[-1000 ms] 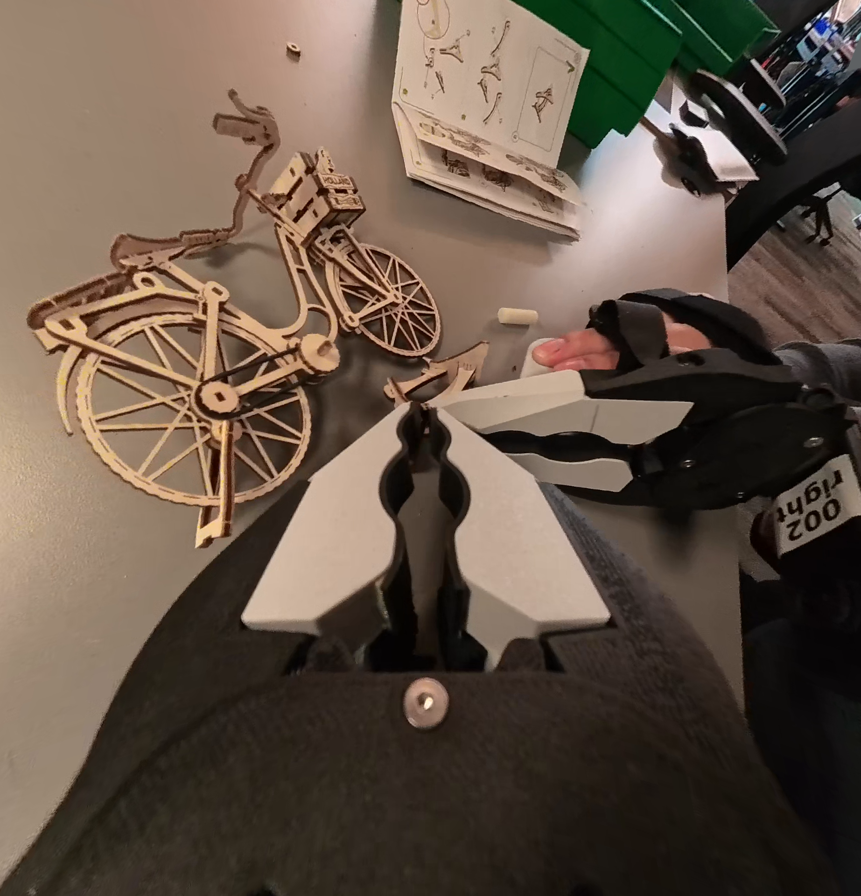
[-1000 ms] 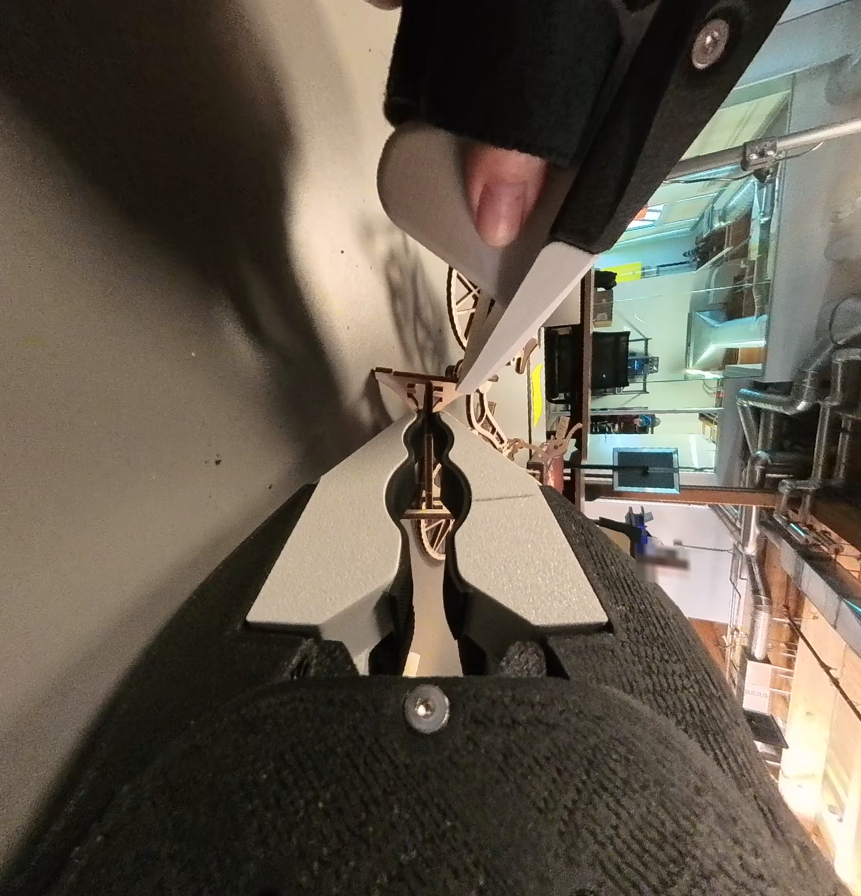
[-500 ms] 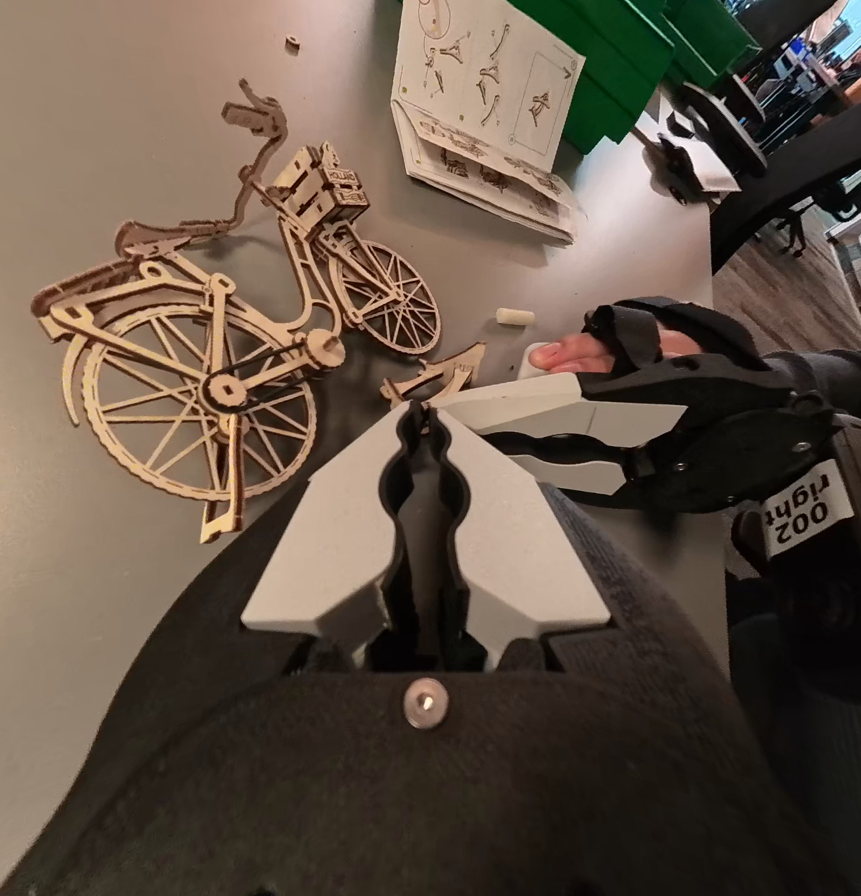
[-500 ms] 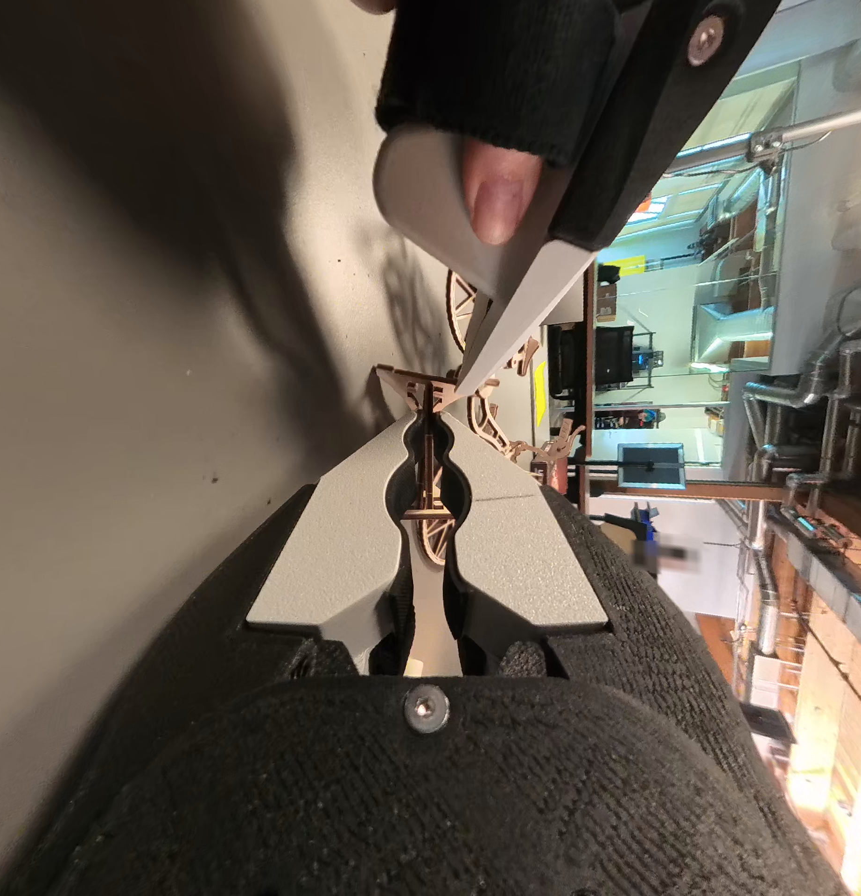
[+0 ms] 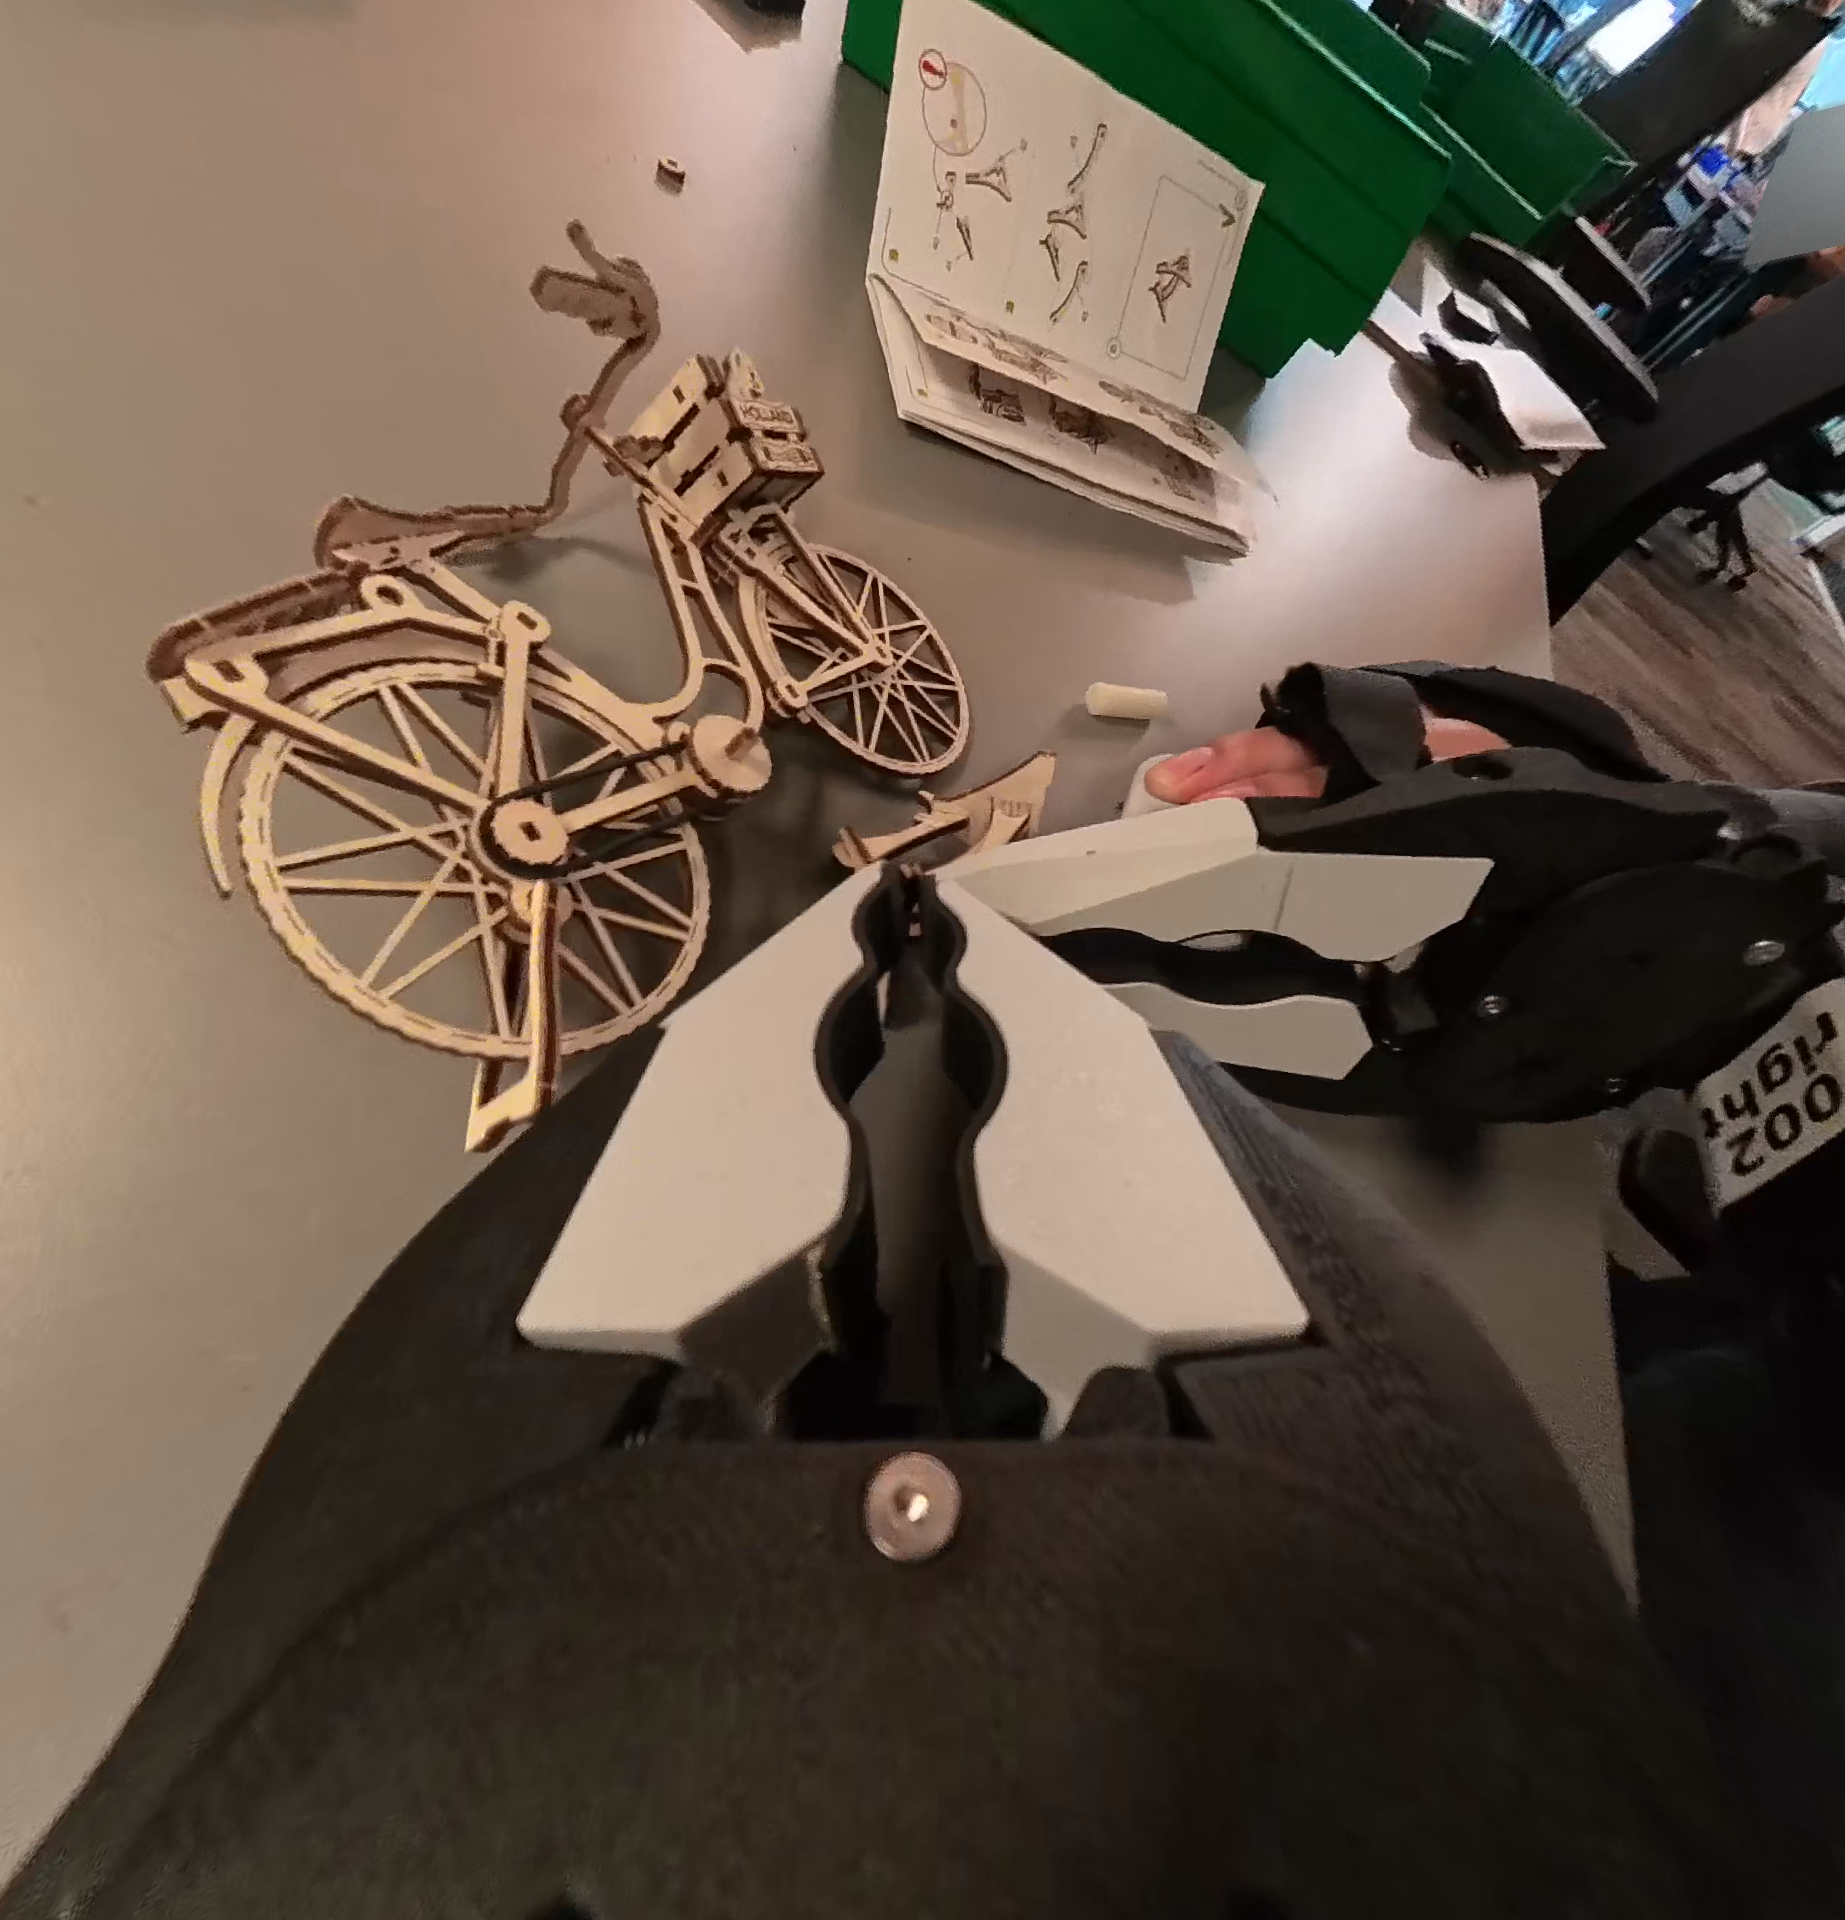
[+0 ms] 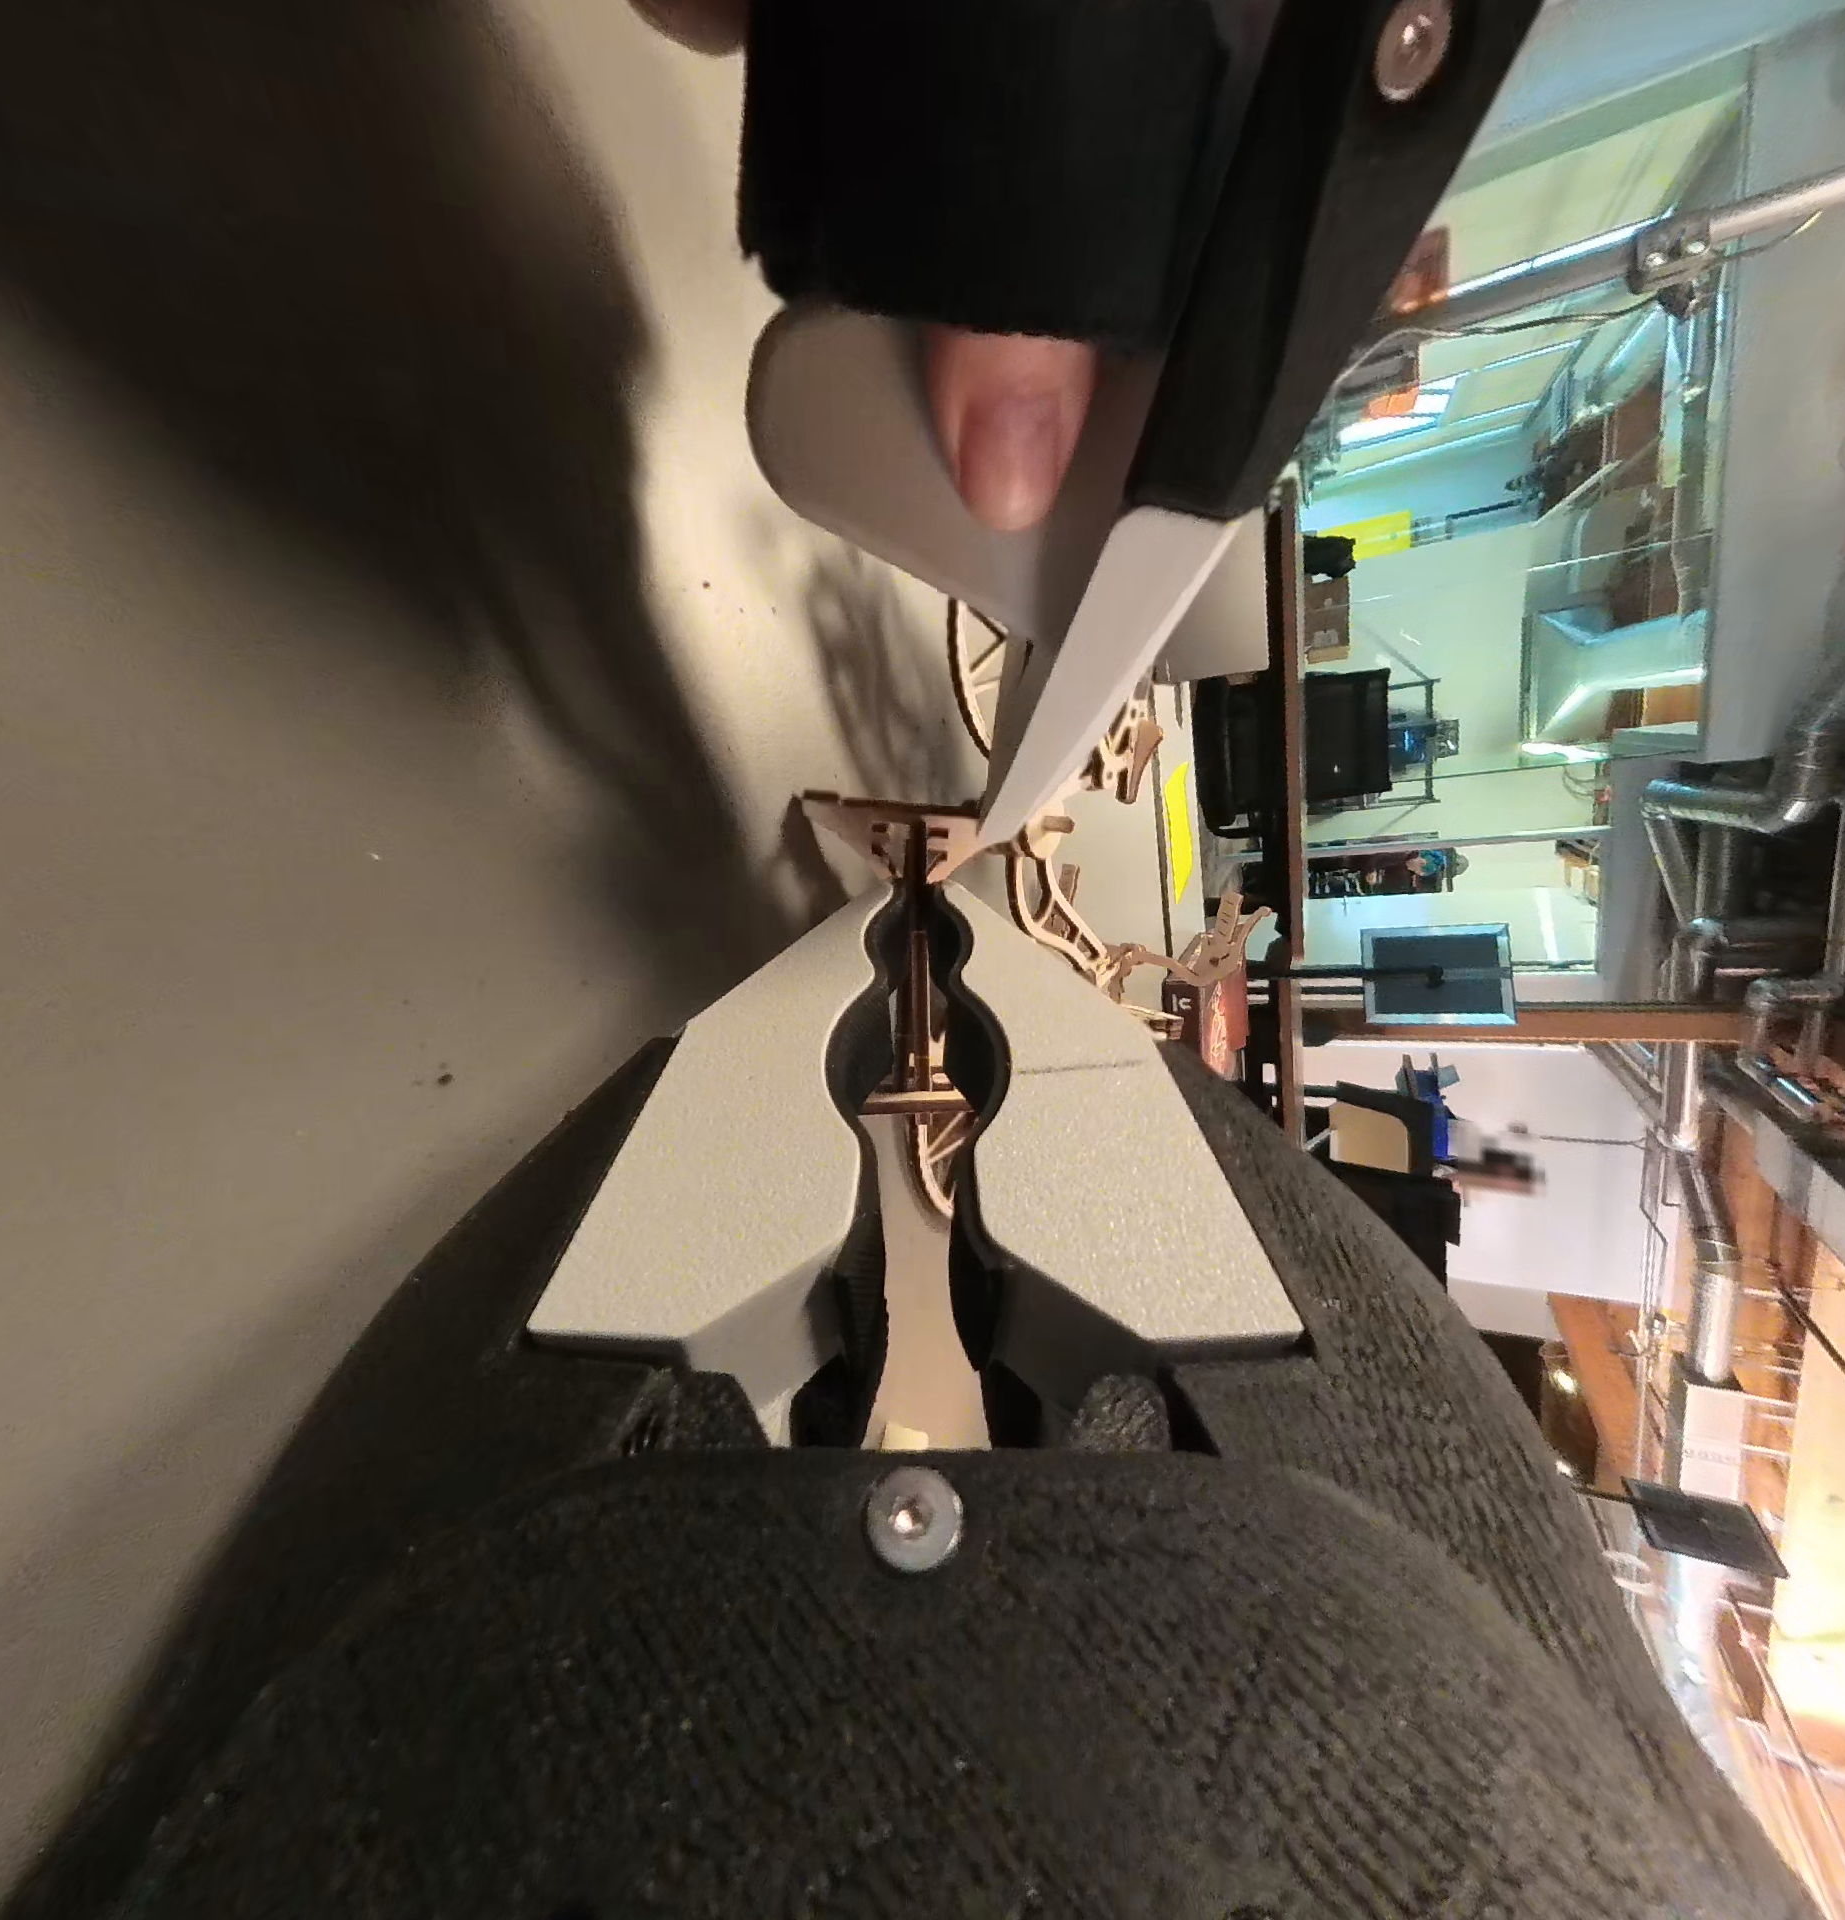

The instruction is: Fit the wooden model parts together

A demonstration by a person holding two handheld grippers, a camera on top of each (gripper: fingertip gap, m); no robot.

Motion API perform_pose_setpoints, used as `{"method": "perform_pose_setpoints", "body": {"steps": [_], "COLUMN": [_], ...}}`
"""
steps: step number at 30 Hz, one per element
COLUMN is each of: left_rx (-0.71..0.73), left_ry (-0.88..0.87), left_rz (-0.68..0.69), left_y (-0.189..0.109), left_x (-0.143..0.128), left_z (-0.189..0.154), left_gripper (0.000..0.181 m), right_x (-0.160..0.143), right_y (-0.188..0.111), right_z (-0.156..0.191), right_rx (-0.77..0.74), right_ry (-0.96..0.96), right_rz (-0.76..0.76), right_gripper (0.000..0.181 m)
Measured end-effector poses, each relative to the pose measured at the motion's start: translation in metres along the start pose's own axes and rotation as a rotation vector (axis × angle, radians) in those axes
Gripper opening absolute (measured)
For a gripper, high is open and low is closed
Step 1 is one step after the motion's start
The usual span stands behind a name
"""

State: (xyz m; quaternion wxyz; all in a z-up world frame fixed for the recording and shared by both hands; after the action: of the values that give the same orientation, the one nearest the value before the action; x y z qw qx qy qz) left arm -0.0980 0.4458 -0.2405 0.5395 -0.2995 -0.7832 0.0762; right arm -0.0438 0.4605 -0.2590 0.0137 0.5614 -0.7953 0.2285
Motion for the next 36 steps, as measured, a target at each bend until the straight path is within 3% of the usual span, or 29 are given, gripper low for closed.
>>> {"method": "perform_pose_setpoints", "body": {"steps": [9,17,23,29,36], "left_rx": [0.04,0.186,0.269,0.231,0.21], "left_ry": [0.083,0.254,0.298,0.267,0.23], "left_rz": [0.125,0.187,0.2,0.216,0.219], "left_y": [0.0,0.01,0.007,0.015,0.016], "left_x": [-0.018,-0.02,-0.018,-0.018,-0.018], "left_z": [-0.007,-0.008,-0.002,0.001,0.002], "left_gripper": [0.01,0.007,0.027,0.004,0.003], "right_x": [-0.002,-0.001,-0.001,-0.004,-0.005], "right_y": [-0.001,0.002,0.003,0.0,0.0], "right_z": [0.005,0.003,0.001,0.003,0.002], "right_rx": [0.003,0.0,0.004,0.005,0.001], "right_ry": [0.013,0.016,0.022,0.026,0.031], "right_rz": [0.003,0.002,0.003,0.005,0.019], "right_gripper": [0.0,0.001,0.001,0.001,0.001]}}
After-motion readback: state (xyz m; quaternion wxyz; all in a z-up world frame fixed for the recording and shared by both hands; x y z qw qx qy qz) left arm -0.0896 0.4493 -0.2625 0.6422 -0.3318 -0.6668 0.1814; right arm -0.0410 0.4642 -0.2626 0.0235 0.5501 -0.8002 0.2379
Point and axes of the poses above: each gripper's, where its closed fingertips meet, y out along the fingers, x out of its top, z = x × y across the jaws, the point moved 4 cm from there along -y, back along the fingers, and after that the axes turned 1 degree about -x, right-handed, at the moved point
